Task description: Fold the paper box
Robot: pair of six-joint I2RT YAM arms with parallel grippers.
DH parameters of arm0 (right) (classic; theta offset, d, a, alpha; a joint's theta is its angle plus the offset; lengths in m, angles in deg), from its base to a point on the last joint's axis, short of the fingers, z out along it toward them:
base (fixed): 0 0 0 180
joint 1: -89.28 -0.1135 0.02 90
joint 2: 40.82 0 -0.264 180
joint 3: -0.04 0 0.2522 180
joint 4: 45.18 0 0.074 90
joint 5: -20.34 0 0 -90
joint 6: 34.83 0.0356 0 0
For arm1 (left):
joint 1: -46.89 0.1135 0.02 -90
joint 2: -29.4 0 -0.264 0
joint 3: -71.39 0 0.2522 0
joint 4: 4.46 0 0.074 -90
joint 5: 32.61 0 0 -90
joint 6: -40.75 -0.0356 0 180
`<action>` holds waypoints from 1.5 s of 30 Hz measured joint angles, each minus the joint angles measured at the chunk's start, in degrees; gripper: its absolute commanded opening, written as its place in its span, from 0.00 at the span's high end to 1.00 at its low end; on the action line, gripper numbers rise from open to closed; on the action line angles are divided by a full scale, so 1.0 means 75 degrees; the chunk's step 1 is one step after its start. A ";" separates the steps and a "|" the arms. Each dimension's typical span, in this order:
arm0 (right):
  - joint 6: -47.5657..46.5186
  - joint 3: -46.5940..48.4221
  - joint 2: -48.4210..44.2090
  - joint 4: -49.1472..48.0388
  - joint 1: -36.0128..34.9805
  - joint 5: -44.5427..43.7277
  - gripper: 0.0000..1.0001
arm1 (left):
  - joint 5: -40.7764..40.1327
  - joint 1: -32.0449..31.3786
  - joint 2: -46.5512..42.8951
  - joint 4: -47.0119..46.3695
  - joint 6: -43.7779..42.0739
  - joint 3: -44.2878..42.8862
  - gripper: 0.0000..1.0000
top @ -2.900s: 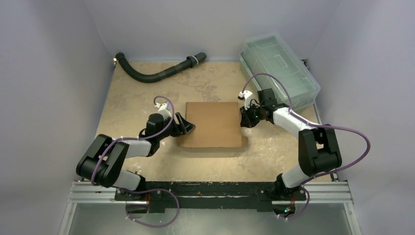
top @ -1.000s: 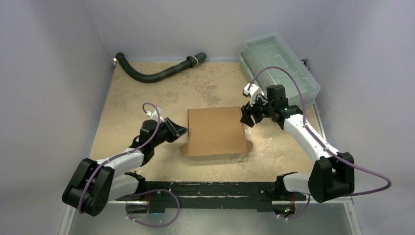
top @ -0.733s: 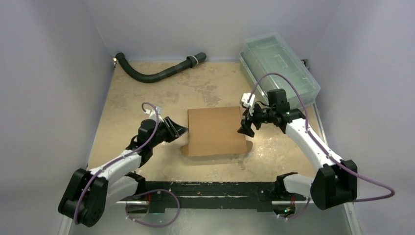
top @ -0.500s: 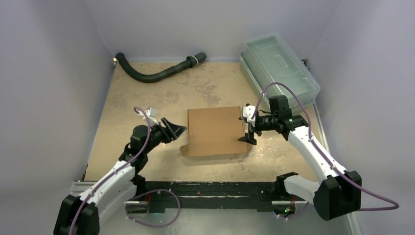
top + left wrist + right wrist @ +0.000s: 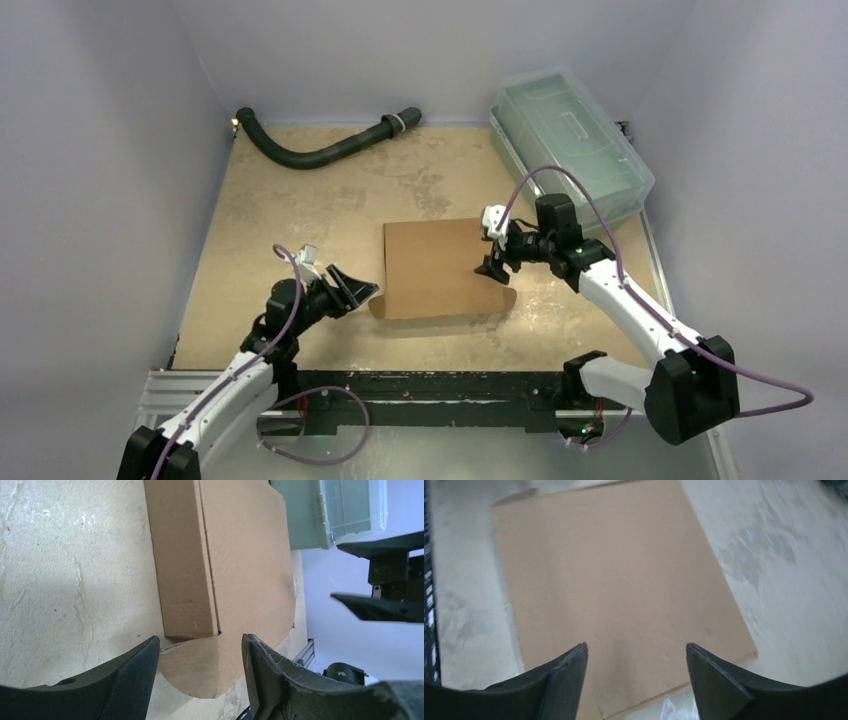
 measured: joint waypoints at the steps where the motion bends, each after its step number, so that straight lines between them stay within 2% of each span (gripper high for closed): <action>1: 0.0428 -0.0035 0.0000 -0.0297 0.0003 -0.0350 0.33 | 0.0009 0.0000 0.0102 -0.0076 0.0055 0.0017 0.39; 6: 0.2448 0.0396 0.0635 -0.1311 0.0052 -0.2049 0.26 | -0.0035 0.0000 -0.0029 0.0000 0.0122 0.0131 0.39; 9: 0.3034 0.1405 0.1719 -0.1303 0.0067 -0.2311 0.24 | -0.0152 0.0000 -0.0551 0.0460 0.0111 0.0073 0.35; 11: 0.3398 0.2250 0.2570 -0.1236 0.0102 -0.2358 0.24 | -0.0236 0.0000 -0.0898 0.0831 0.0108 -0.0012 0.24; 14: 0.3882 0.2780 0.3296 -0.1274 0.0271 -0.2410 0.24 | -0.0283 0.0000 -0.1303 0.1253 0.0236 -0.0105 0.23; 18: 0.4284 0.2273 0.3150 -0.1227 0.0714 -0.2489 0.25 | -0.0090 0.0000 -0.1367 0.1469 0.0481 -0.0012 0.26; 21: 0.4575 0.1486 0.2506 -0.1300 0.0965 -0.2521 0.26 | 0.0108 0.0000 -0.1367 0.1547 0.0519 0.0114 0.27; 28: 0.5569 0.0140 0.1332 -0.2148 0.0927 -0.2480 0.23 | 0.0332 0.0000 -0.1492 0.2005 0.0446 -0.0064 0.26; 39: 0.7612 -0.0545 0.1851 -0.2958 0.0927 -0.2483 0.25 | 0.0662 -0.0009 -0.1824 0.2034 0.0458 -0.0119 0.25; 45: 0.8244 -0.0787 0.2197 -0.3453 0.0927 -0.2215 0.33 | 0.0659 -0.0131 -0.1900 0.1673 0.0592 -0.0099 0.25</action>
